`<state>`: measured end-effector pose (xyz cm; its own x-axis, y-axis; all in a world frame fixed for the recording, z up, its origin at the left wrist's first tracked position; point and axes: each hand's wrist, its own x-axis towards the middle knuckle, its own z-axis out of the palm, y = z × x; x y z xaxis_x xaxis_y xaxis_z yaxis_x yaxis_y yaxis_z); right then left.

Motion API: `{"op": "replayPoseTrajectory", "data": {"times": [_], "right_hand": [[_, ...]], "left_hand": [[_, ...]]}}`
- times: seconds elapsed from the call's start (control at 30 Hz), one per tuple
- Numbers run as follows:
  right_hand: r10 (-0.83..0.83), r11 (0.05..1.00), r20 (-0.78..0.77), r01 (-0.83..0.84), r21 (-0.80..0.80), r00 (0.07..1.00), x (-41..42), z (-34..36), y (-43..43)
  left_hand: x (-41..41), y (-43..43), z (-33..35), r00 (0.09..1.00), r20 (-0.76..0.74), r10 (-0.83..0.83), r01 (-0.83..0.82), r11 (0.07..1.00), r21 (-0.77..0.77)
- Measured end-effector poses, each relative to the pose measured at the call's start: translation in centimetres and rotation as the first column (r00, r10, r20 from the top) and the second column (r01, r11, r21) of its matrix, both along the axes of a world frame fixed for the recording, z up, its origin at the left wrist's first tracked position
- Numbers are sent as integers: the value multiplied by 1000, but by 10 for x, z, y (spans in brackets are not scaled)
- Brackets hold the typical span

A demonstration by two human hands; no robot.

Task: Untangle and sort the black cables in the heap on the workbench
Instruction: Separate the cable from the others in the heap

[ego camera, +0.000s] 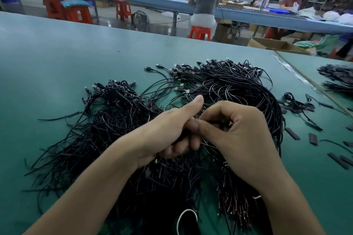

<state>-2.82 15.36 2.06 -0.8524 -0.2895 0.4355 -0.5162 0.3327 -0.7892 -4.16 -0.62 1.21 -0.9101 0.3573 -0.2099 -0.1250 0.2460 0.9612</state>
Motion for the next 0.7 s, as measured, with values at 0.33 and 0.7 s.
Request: {"op": "replayPoseTrajectory", "data": {"times": [0.33,0.7], "right_hand": [[-152,986,64,156,-66,986,-7,-15,-4],[3,909,68,-31,416,998,1,-16,-9]], "left_hand": [[-3,-19,12,922,64,-382,99,392,914],[-17,-2,-20,788,-487,376,-319,926,200]]}}
